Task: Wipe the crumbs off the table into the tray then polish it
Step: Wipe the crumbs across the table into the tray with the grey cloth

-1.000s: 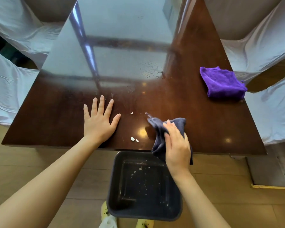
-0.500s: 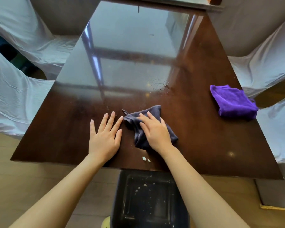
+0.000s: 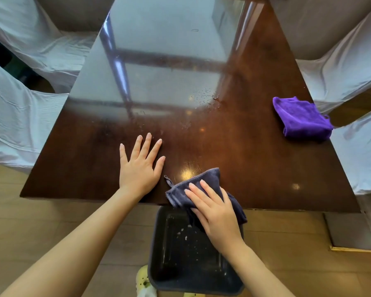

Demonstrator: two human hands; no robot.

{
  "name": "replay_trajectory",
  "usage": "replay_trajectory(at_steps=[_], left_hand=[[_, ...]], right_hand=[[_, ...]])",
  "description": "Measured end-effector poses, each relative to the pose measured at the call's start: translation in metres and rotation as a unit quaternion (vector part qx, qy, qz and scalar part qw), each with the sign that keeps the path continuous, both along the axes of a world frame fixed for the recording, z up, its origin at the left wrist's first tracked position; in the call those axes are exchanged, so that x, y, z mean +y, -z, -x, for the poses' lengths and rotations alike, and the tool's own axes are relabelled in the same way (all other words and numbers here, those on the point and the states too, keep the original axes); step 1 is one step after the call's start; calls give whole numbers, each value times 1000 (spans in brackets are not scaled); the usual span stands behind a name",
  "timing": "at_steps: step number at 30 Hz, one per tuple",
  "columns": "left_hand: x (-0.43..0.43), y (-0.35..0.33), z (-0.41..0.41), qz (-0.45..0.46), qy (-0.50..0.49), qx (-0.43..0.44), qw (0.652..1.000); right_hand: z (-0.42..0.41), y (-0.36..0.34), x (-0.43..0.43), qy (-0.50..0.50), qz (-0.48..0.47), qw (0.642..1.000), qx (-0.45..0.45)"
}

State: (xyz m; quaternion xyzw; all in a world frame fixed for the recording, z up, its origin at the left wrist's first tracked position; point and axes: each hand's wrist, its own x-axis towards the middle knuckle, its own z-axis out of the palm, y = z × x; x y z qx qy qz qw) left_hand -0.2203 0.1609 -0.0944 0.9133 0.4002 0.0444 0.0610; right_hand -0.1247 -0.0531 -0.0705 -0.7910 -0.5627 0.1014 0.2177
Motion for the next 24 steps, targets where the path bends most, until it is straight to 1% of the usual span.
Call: replay_trajectory(at_steps=[3, 7, 9, 13, 17, 19, 20, 21, 22, 23, 24], left_hand=[[1, 0, 0, 1, 1, 5, 1000], [1, 1, 1, 7, 3, 5, 1000], [1, 0, 1, 11, 4, 4, 1000], [1, -1, 1, 18, 15, 4, 1000], [0, -7, 1, 45, 14, 6, 999], [-2, -19, -2, 80, 14, -24, 996], [-6, -28, -7, 102, 32, -62, 992], [-12, -40, -14, 133, 67, -112, 982], [-20, -53, -24, 186, 113, -166, 962], [-29, -69, -34, 255, 156, -208, 931], [-39, -83, -45, 314, 197, -229, 900]], right_hand=[[10, 3, -15, 34, -20, 999, 10], [15, 0, -31, 53, -36, 998, 8], [16, -3, -41, 75, -55, 995, 31], [9, -9, -56, 161, -117, 973, 117], [-10, -20, -55, 202, -166, 958, 114], [-21, -28, -48, 205, -165, 957, 120], [-26, -32, -44, 202, -159, 959, 121], [-32, -37, -38, 199, -148, 961, 122], [-37, -43, -32, 195, -132, 963, 127], [-43, -48, -26, 189, -111, 966, 138], [-48, -54, -20, 175, -86, 969, 151]])
